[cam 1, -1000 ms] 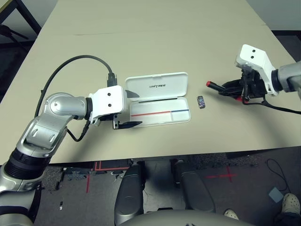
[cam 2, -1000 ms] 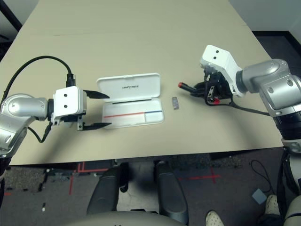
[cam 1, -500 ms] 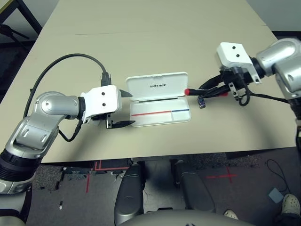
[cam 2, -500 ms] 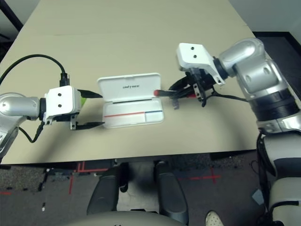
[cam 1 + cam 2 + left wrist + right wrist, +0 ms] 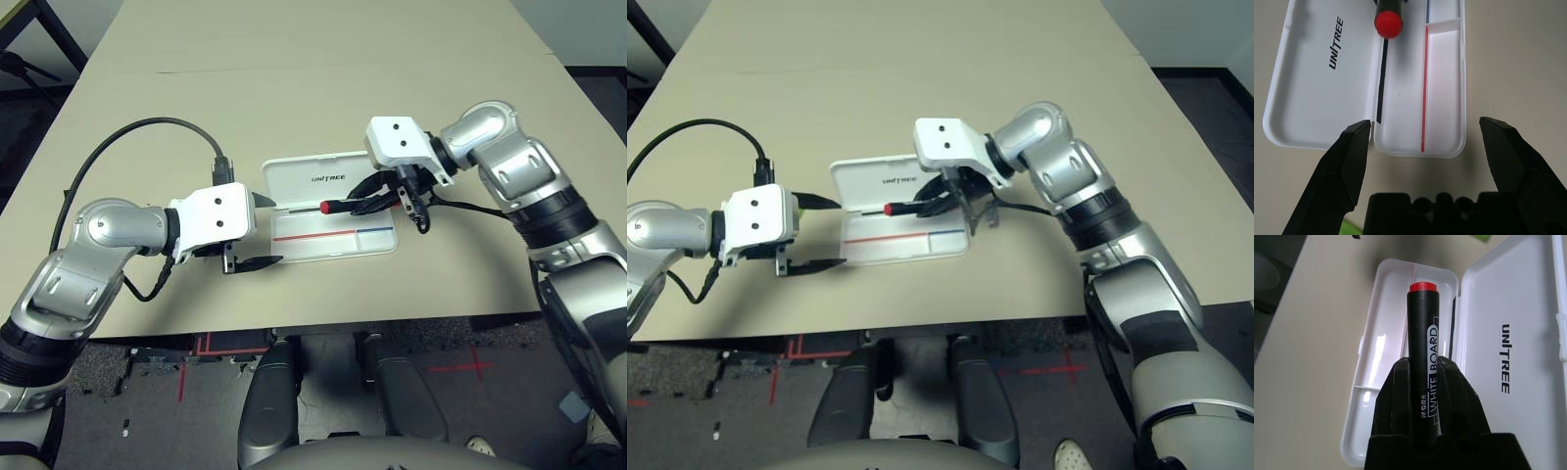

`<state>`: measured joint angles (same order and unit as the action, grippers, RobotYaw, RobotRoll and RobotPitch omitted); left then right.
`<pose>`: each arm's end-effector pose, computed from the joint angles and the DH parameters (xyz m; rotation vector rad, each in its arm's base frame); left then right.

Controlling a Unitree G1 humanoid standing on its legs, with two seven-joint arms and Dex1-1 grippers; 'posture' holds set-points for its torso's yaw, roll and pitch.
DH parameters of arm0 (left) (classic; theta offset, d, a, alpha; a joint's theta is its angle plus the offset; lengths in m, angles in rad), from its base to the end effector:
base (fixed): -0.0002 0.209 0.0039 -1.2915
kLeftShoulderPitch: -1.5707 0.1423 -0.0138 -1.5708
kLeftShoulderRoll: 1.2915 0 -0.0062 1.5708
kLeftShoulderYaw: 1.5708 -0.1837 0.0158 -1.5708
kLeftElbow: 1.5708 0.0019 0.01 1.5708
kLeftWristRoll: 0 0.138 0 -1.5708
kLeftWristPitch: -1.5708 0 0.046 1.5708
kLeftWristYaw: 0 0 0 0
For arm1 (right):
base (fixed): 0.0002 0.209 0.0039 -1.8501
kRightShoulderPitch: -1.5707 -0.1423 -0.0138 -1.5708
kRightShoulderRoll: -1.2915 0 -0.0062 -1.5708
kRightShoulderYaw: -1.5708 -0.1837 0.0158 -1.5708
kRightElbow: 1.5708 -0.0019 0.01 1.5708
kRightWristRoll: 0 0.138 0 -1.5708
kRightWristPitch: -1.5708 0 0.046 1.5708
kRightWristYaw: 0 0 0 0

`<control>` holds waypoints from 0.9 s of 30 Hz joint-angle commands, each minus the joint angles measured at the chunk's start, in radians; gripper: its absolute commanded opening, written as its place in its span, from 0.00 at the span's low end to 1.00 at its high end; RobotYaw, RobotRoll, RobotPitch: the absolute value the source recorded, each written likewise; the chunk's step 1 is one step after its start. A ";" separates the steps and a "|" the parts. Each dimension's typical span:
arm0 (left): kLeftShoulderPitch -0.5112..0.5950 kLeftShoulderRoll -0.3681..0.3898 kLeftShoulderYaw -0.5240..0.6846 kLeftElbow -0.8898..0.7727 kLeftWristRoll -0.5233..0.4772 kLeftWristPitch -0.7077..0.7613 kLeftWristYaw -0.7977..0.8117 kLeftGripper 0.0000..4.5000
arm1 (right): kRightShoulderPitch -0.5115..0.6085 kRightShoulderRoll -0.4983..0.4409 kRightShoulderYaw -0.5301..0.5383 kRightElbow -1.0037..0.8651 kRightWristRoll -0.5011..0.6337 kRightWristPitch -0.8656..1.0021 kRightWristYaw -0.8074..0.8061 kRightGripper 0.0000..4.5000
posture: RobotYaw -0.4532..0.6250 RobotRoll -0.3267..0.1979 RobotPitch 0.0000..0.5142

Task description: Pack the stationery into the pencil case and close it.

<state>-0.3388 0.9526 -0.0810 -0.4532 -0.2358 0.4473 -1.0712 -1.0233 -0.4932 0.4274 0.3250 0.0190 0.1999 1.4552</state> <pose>0.2236 0.2215 0.2162 0.8317 0.1775 -1.1423 0.3324 -0.1270 0.2411 -0.9058 0.1778 1.5918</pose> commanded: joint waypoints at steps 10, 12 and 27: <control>0.024 0.007 0.011 -0.030 -0.006 0.020 0.017 1.00 | 0.017 0.088 0.029 0.101 -0.074 -0.094 -0.082 0.33 | 0.59 0.62 0.40; 0.026 0.008 0.012 -0.029 -0.006 0.020 0.018 1.00 | 0.018 0.095 0.019 0.107 -0.066 -0.102 -0.093 0.50 | 0.59 0.62 0.40; 0.073 0.023 0.050 -0.018 -0.010 0.037 0.027 1.00 | 0.018 -0.124 -0.184 -0.100 0.219 0.221 0.097 0.99 | 0.58 0.62 0.41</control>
<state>-0.2858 0.9636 -0.0445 -0.4603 -0.2375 0.4754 -1.0469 -1.0116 -0.5937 0.2614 0.2691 0.1938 0.3589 1.5177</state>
